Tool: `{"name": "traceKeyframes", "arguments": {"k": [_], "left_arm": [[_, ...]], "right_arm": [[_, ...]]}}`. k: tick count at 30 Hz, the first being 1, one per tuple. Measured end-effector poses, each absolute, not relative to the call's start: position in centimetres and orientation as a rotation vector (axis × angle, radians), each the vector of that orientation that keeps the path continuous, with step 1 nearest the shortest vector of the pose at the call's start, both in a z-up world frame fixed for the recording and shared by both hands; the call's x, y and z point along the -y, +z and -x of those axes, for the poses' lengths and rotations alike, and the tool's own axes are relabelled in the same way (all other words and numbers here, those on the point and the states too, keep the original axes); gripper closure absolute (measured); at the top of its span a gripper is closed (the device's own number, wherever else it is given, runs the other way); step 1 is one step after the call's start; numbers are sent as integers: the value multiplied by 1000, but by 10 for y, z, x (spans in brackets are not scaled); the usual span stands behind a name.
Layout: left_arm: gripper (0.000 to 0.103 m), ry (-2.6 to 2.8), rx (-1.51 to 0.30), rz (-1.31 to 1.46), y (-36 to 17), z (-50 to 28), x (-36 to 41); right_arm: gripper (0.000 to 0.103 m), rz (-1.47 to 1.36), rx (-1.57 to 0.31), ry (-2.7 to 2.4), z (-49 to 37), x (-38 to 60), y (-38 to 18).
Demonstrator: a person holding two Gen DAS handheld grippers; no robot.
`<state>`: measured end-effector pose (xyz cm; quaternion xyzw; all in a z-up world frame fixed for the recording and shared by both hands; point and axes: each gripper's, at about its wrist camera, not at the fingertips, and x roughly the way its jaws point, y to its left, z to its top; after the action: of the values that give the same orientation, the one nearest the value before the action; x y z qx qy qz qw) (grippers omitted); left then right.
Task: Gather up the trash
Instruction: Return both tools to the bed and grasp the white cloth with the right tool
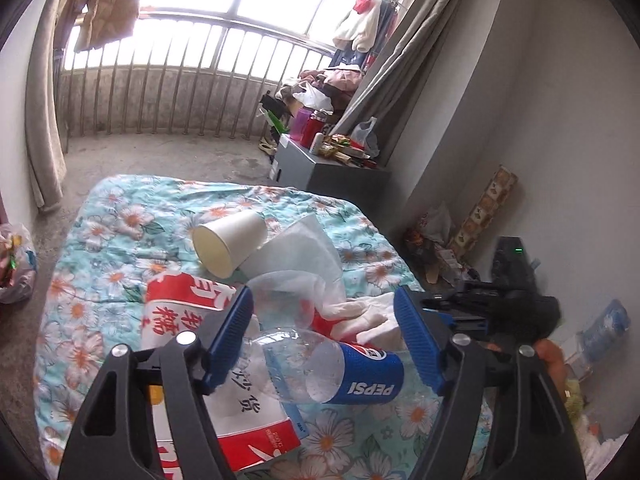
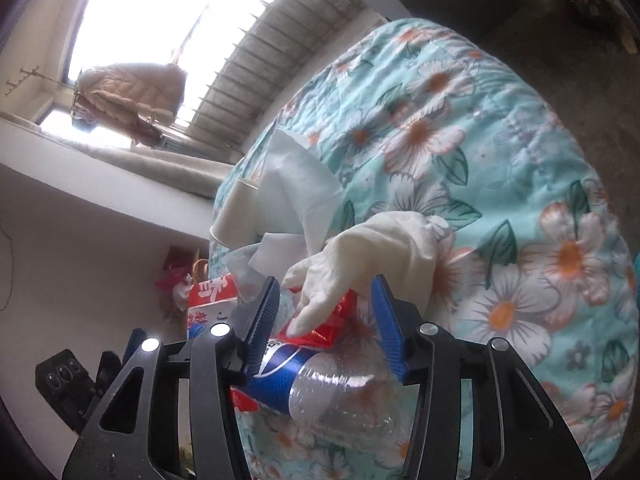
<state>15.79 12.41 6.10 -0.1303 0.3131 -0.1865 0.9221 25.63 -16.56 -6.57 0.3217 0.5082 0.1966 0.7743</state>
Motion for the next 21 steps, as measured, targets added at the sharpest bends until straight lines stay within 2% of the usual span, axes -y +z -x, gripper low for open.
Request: {"name": "traceKeyframes", "arguments": {"k": [3,7,10,15,21], "left_arm": [[36,-411,-651,312,56,-161,-127],[39,-424,-645,332,52,-160,-132],[40,-425,-650,344,50,-164,-135],[44,-419,-656,368,48,-175,-142],[52,-406,-668,399,48,-196,-153]], "right_arm": [[69,-735,-1139,424,-267,159,-78],[89,-734,-1161,395,-270,157,-84],[98,-759,-1152,402,-266,162,-82],[99,-822,-1101,438,-257,177,-69],[100,-926,-1013,511,-237,202,-48]]}}
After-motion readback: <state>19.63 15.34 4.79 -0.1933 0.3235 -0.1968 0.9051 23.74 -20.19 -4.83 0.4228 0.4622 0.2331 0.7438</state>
